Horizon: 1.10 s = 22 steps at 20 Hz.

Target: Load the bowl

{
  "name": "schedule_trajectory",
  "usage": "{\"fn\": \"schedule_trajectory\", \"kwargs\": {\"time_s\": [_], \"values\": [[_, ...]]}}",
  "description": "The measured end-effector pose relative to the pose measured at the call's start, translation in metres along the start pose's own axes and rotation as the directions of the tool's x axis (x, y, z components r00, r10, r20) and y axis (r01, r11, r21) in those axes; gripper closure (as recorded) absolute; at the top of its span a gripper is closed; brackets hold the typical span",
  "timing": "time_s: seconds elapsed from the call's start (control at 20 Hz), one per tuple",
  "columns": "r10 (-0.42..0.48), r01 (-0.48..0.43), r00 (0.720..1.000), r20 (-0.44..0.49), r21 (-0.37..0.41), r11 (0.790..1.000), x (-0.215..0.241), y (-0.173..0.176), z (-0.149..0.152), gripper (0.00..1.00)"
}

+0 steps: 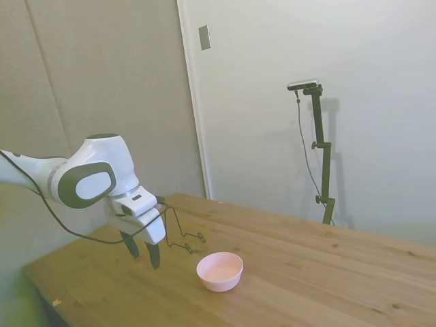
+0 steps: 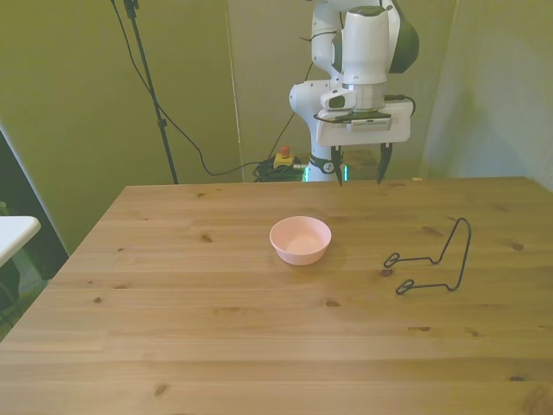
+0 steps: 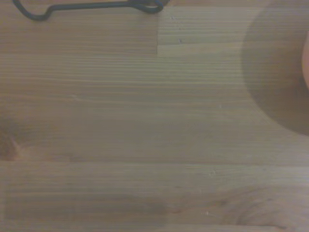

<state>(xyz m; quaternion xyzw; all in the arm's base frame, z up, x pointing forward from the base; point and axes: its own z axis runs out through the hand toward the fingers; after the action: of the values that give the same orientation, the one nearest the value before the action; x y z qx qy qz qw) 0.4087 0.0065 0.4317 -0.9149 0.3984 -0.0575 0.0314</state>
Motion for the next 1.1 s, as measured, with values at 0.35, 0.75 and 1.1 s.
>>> {"fn": "schedule_trajectory", "kwargs": {"time_s": [0.35,0.75,1.1], "values": [[0.021,-0.025,0.998,-0.061,-0.062,0.998,0.040,0.020,-0.034,0.00],[0.039,-0.048,0.989,-0.141,-0.062,0.997,0.101,0.012,-0.017,0.00],[0.062,-0.076,0.987,-0.148,-0.090,0.993,0.123,-0.008,0.033,0.00]]}}
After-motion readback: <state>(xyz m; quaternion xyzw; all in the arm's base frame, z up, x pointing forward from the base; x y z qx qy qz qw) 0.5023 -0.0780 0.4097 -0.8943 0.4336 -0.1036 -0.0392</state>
